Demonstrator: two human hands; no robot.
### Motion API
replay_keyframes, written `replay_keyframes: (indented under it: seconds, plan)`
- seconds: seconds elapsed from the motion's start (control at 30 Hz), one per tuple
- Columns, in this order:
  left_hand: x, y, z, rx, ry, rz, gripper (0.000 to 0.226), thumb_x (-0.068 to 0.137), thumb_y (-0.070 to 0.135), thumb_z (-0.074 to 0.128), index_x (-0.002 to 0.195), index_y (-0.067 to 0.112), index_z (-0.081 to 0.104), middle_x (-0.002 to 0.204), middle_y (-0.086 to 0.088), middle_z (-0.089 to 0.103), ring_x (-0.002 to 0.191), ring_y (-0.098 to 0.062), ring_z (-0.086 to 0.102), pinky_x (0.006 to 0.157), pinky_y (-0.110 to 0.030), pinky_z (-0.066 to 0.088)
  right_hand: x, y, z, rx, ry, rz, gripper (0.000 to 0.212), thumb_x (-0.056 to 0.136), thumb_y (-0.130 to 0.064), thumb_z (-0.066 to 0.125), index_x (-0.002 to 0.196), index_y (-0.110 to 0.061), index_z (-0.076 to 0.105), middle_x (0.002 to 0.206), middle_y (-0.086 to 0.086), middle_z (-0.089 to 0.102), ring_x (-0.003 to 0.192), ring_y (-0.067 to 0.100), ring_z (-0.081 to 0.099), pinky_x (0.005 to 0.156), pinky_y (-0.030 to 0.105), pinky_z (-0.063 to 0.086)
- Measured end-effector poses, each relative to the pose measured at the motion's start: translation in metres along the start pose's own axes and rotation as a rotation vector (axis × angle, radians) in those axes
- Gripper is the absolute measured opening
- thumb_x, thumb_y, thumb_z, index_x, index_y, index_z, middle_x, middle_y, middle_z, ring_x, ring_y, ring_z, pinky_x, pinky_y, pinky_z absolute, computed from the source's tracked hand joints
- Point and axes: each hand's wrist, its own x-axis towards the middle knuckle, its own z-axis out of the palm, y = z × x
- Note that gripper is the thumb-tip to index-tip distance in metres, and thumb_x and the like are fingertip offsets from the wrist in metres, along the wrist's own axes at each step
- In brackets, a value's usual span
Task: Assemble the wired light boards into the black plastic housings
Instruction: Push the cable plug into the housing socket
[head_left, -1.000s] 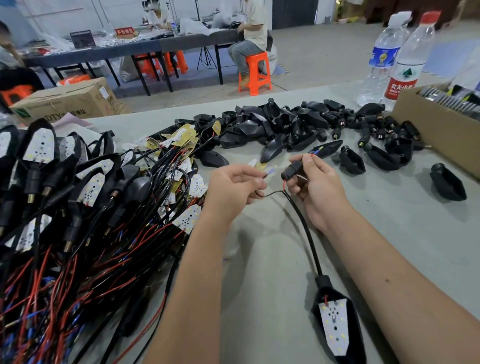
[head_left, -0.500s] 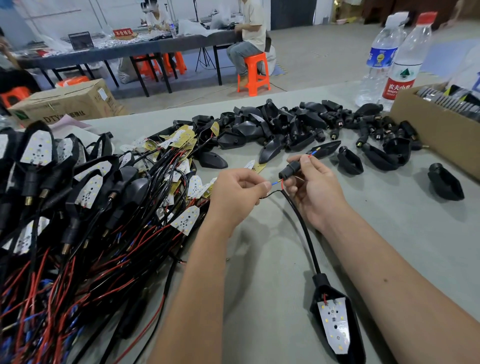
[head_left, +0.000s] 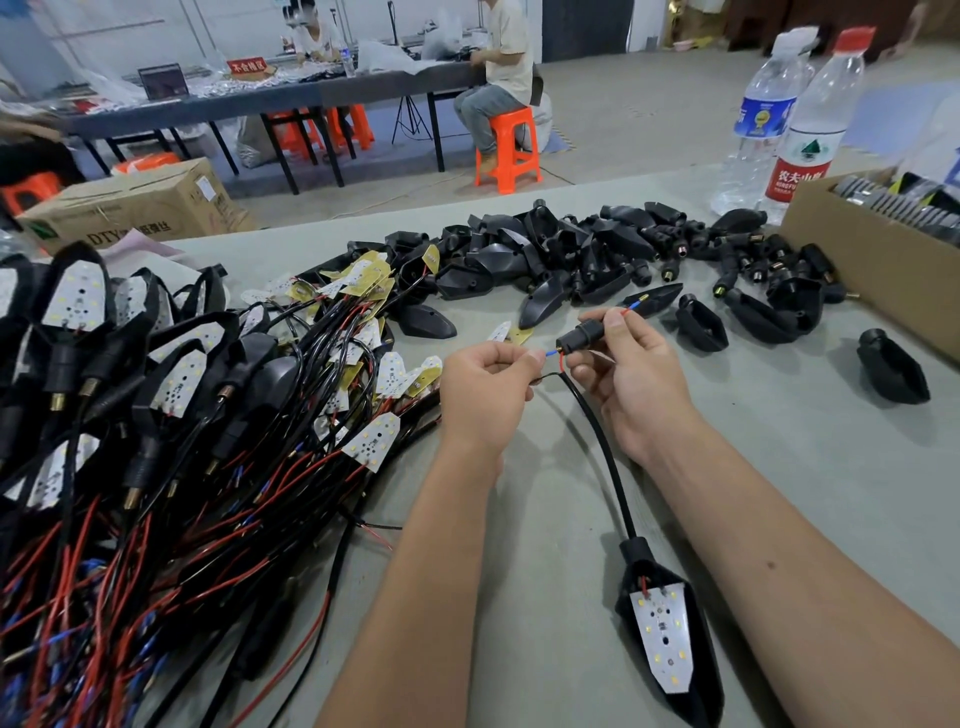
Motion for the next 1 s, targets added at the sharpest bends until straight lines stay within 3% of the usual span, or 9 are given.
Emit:
replay_keyframes:
  seconds: [0.2, 0.3, 0.37, 0.53, 0.77, 1.0]
  plan:
    - [-0.005, 0.002, 0.01, 0.126, 0.041, 0.102, 0.017, 0.091, 0.018, 0.075, 0.075, 0.018, 0.072, 0.065, 0.003, 0.068, 0.056, -0.008, 0.055, 0.061, -0.025, 0.049, -0.003, 0.002, 0.004, -0.092, -0.007, -0.097, 0.029, 0.111, -0.016, 0.043, 0.098, -0.01, 0.068, 0.069, 0.002, 0.067, 0.055, 0.013, 0.063, 0.053, 0.021, 0.052]
    - [-0.006, 0.005, 0.011, 0.009, -0.007, 0.053, 0.015, 0.097, 0.015, 0.066, 0.087, 0.013, 0.077, 0.071, 0.004, 0.071, 0.057, -0.002, 0.057, 0.059, -0.015, 0.046, -0.003, 0.0, 0.003, -0.051, 0.019, -0.092, 0.03, 0.111, -0.017, 0.043, 0.096, -0.012, 0.069, 0.072, 0.004, 0.07, 0.057, 0.013, 0.065, 0.055, 0.021, 0.053]
    - [-0.005, 0.006, 0.01, -0.096, -0.013, -0.016, 0.013, 0.099, 0.012, 0.064, 0.092, 0.013, 0.075, 0.076, 0.002, 0.07, 0.061, -0.005, 0.058, 0.062, -0.016, 0.048, -0.003, -0.001, 0.002, 0.0, 0.053, -0.09, 0.032, 0.112, -0.019, 0.043, 0.095, -0.013, 0.069, 0.075, 0.006, 0.073, 0.058, 0.014, 0.067, 0.055, 0.021, 0.054]
    - [-0.004, 0.005, 0.008, -0.245, 0.178, -0.058, 0.01, 0.09, 0.002, 0.073, 0.082, 0.008, 0.07, 0.067, -0.001, 0.067, 0.057, -0.011, 0.066, 0.058, -0.018, 0.052, -0.002, -0.001, 0.002, 0.049, 0.069, -0.088, 0.031, 0.112, -0.02, 0.043, 0.095, -0.013, 0.069, 0.079, 0.007, 0.075, 0.062, 0.016, 0.069, 0.056, 0.021, 0.055]
    - [-0.003, 0.001, 0.006, -0.004, 0.009, 0.022, 0.014, 0.087, 0.002, 0.074, 0.076, 0.009, 0.071, 0.064, -0.003, 0.07, 0.056, -0.012, 0.065, 0.056, -0.019, 0.05, -0.004, -0.007, -0.002, 0.001, 0.049, -0.077, 0.027, 0.111, -0.022, 0.045, 0.104, -0.012, 0.069, 0.071, 0.005, 0.073, 0.062, 0.012, 0.07, 0.059, 0.017, 0.056]
    - [0.0, 0.006, -0.008, 0.118, 0.014, 0.14, 0.014, 0.087, 0.003, 0.076, 0.076, 0.01, 0.071, 0.065, -0.007, 0.065, 0.055, -0.01, 0.062, 0.059, -0.023, 0.051, -0.003, -0.004, -0.001, -0.011, -0.014, -0.099, 0.021, 0.107, -0.019, 0.056, 0.099, -0.011, 0.074, 0.088, 0.012, 0.074, 0.062, 0.015, 0.066, 0.053, 0.02, 0.048]
